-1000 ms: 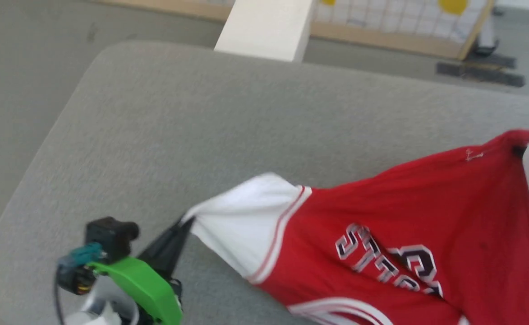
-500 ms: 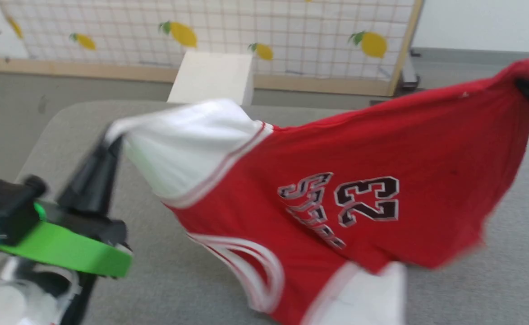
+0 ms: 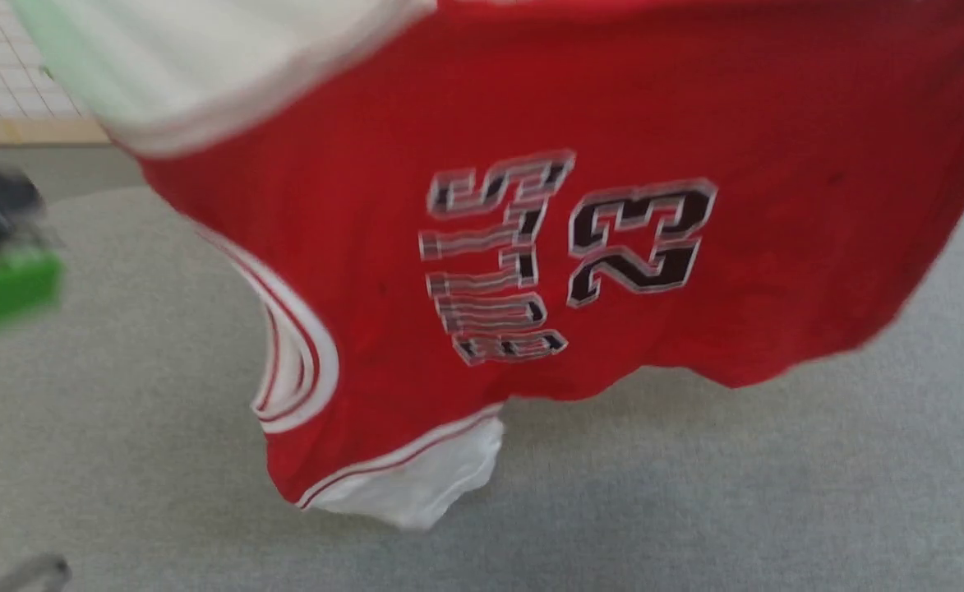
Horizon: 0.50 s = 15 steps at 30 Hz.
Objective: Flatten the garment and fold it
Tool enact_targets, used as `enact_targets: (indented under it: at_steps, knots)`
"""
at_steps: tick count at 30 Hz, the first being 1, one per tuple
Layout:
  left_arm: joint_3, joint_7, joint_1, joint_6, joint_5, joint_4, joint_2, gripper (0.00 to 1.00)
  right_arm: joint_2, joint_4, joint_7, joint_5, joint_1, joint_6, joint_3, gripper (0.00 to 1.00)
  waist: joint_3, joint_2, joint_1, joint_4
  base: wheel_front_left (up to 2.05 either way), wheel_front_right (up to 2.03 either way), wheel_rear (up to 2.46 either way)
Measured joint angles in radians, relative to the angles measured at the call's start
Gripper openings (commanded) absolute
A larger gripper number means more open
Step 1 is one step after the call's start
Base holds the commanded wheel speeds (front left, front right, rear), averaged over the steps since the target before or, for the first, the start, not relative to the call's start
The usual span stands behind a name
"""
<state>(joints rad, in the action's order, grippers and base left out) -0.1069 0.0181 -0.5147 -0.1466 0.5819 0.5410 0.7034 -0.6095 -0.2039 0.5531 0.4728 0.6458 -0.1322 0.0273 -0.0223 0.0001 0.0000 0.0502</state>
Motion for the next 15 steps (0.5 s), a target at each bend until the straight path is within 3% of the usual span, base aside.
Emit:
enact_targets:
  at_steps: [8,15]
  knots:
    - [-0.061,0.03,-0.395,0.11,0.0,-0.26,0.017,0.0,0.013,0.166,-0.088,-0.043,0.246,0.0,0.037,0.0,-0.14,0.0,0.0,0.01,0.0,0.0,0.0]
    - [-0.149,-0.013,-0.74,0.19,-0.059,-0.57,-0.056,0.0,0.042,0.4,-0.201,-0.103,0.496,0.0,0.109,0.0,-0.284,0.0,0.0001,0.017,0.0,0.0,0.0]
